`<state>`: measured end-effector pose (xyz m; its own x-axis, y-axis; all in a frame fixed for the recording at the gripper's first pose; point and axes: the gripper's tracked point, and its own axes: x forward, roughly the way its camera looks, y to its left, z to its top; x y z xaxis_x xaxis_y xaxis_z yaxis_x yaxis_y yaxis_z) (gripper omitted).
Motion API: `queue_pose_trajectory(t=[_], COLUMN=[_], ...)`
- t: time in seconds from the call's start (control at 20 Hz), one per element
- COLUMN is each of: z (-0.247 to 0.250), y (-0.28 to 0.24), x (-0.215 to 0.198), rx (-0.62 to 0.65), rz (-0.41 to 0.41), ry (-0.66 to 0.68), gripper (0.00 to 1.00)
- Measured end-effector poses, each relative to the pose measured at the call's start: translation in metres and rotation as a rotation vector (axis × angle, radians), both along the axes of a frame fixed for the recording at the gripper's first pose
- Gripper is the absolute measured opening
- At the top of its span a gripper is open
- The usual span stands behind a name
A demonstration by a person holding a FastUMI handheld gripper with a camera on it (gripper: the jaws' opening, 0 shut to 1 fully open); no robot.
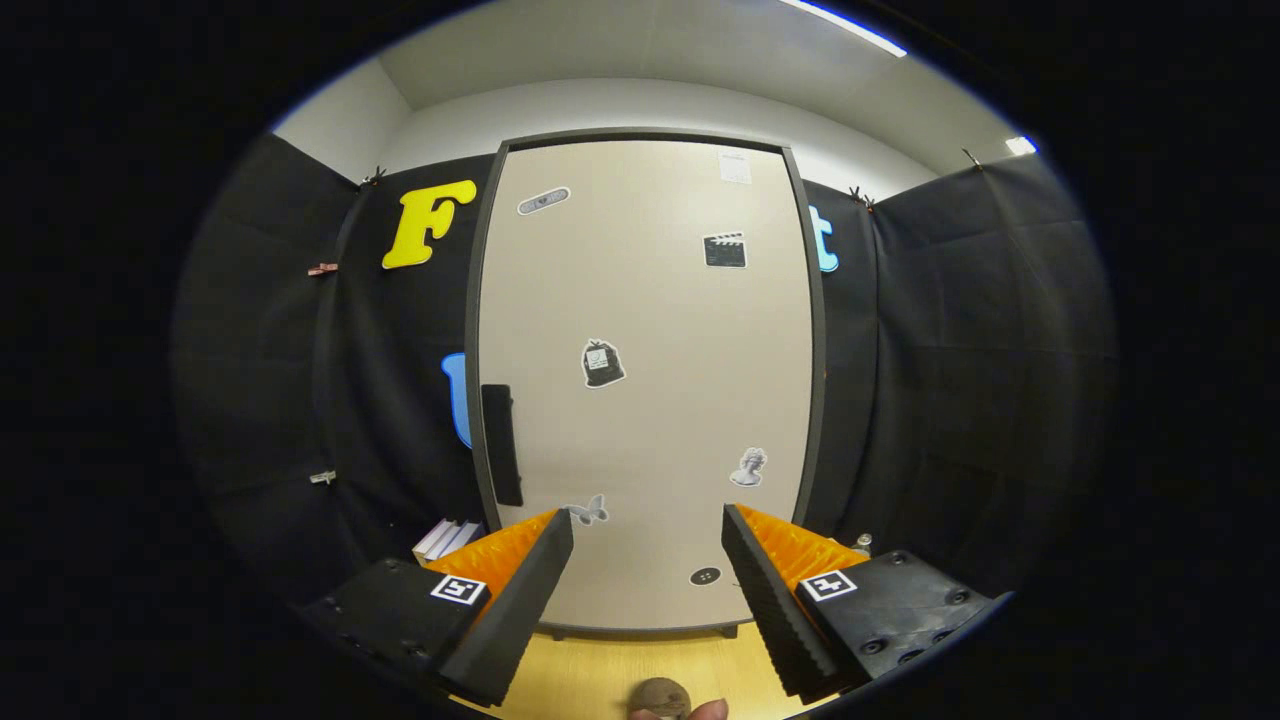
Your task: Open the shoe cabinet door, grab the shoes and put them into the shoe cabinet, then close the shoe cabinet door.
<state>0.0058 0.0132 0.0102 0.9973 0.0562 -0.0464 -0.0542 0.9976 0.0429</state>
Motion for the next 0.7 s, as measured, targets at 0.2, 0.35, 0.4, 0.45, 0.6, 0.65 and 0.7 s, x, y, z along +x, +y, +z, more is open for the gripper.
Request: queue_pose_trajectory(t=[0.2, 0.35, 0.4, 0.45, 0.6, 0.65, 0.7], z=[0.004, 0.005, 0.003, -0.002, -0.015, -0.019, -0.023], y=[0.008, 0.04, 0.051, 0.06, 0.087, 0.093, 0.098], x=[0.003, 0.024, 0.034, 0.044, 0.073, 0.083, 0.093], rx=[0.026, 0.02, 0.013, 0.006, 0.008, 0.009, 0.006], rz=[0.046, 0.069, 0.075, 0.078, 0.087, 0.087, 0.084], ry=[-0.003, -0.004, -0.002, 0.007, 0.033, 0.041, 0.046], gripper=[0.98, 0.98, 0.98, 0.98, 0.98, 0.98, 0.98])
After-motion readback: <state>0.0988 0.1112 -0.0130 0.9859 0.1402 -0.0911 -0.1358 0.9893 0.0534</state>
